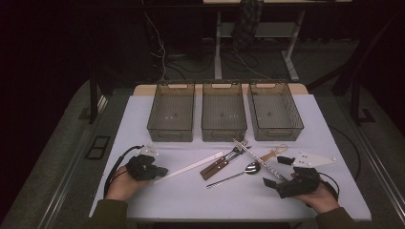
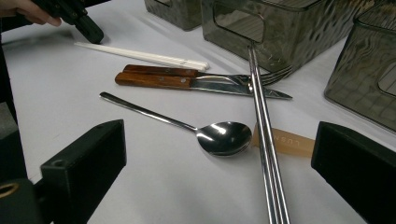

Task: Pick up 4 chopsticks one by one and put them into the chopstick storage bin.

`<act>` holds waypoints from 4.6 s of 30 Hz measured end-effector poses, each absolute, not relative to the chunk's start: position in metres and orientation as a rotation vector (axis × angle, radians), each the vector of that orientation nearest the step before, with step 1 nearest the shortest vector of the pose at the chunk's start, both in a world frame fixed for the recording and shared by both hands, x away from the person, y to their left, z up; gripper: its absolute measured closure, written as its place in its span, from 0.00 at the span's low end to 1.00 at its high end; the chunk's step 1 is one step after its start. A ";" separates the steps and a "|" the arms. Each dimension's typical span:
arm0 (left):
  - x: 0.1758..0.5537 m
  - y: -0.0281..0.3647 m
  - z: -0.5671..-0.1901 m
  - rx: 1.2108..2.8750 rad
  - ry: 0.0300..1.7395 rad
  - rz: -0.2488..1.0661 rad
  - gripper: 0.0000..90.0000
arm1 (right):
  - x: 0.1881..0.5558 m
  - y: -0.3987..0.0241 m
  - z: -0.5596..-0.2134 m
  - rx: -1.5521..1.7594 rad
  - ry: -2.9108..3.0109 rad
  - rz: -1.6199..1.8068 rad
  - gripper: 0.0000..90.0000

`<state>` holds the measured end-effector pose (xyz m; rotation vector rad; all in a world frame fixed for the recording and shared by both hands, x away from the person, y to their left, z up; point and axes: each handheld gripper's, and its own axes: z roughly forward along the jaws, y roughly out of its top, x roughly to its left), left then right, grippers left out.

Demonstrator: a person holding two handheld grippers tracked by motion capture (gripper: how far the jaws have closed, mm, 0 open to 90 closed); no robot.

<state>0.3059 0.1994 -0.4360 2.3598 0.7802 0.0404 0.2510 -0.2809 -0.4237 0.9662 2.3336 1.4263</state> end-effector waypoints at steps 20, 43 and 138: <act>0.295 0.178 -0.435 2.404 0.690 -0.032 0.99 | 0.251 -0.281 -0.424 0.966 2.332 1.420 0.03; 0.318 0.132 -0.418 2.211 0.753 0.038 0.71 | 0.252 -0.281 -0.425 0.976 2.327 1.408 0.03; 0.327 0.104 -0.444 2.270 0.812 0.167 0.93 | 0.251 -0.281 -0.425 0.964 2.335 1.390 0.03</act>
